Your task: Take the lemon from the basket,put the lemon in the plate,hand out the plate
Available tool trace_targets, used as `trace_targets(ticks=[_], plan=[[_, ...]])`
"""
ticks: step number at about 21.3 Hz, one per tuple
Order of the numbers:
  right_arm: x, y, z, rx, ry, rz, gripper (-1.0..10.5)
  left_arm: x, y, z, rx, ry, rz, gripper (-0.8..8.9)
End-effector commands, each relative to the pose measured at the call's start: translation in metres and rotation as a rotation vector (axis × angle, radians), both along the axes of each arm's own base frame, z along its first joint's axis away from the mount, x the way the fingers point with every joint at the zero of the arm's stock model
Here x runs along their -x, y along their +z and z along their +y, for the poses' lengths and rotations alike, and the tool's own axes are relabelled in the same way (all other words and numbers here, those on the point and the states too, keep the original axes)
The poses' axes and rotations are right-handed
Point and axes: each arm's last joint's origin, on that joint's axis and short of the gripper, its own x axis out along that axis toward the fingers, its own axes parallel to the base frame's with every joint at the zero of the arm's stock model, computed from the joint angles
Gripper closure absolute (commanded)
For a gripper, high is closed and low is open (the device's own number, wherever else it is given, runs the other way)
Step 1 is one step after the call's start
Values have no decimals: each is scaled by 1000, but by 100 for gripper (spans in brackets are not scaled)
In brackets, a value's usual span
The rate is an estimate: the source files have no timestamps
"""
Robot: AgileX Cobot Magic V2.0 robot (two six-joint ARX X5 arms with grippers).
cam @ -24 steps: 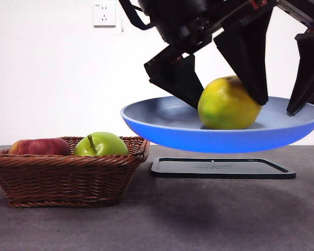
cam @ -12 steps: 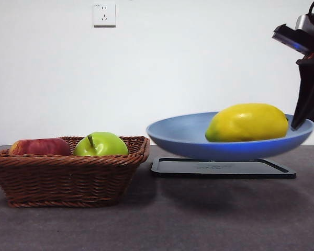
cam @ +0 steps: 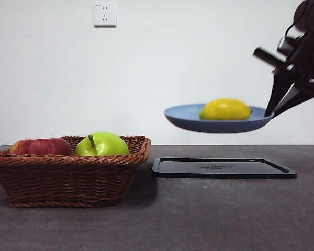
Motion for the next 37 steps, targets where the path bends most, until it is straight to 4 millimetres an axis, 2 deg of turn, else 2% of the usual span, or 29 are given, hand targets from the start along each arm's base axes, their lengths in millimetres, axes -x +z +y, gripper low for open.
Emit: trace_targets(ticks=[1,5,8,13,16,19,20,24,26,30,32,34,37], plan=[[-24,-18,2,-12,-14,38,944,3,4,2,-2,-8,-14,426],[-46,-54,2,-22,-46,70,944,3,3,2,-6,-9,-10,426],[-50,-67,2,5,-51,84,931,3,3,2,-5,-9,-11,426],[-51,-68,-2,58,-46,59,710,3,3,2,-5,-8,-11,426],[-51,-63,-6,59,-42,40,700,2,3,1,-7,-9,-9,426],[-42,-39,-10,52,-15,-6,702,0,6,0,1,-17,-42,430],[-37,-29,-10,62,2,-18,710,0,7,0,-9,-15,-57,462],[-1,22,-9,120,116,-78,909,-1,7,3,-106,61,-112,710],[20,48,-4,133,156,-117,944,-2,7,3,-124,46,-122,795],[57,90,20,178,286,-264,944,-13,-1,-4,-173,39,-100,808],[77,108,40,273,333,-356,944,-17,-11,-4,-168,62,-104,808],[96,121,54,352,347,-473,944,-16,-24,1,-149,73,-96,808],[116,128,63,351,348,-620,944,-10,-39,10,-97,81,-88,808]])
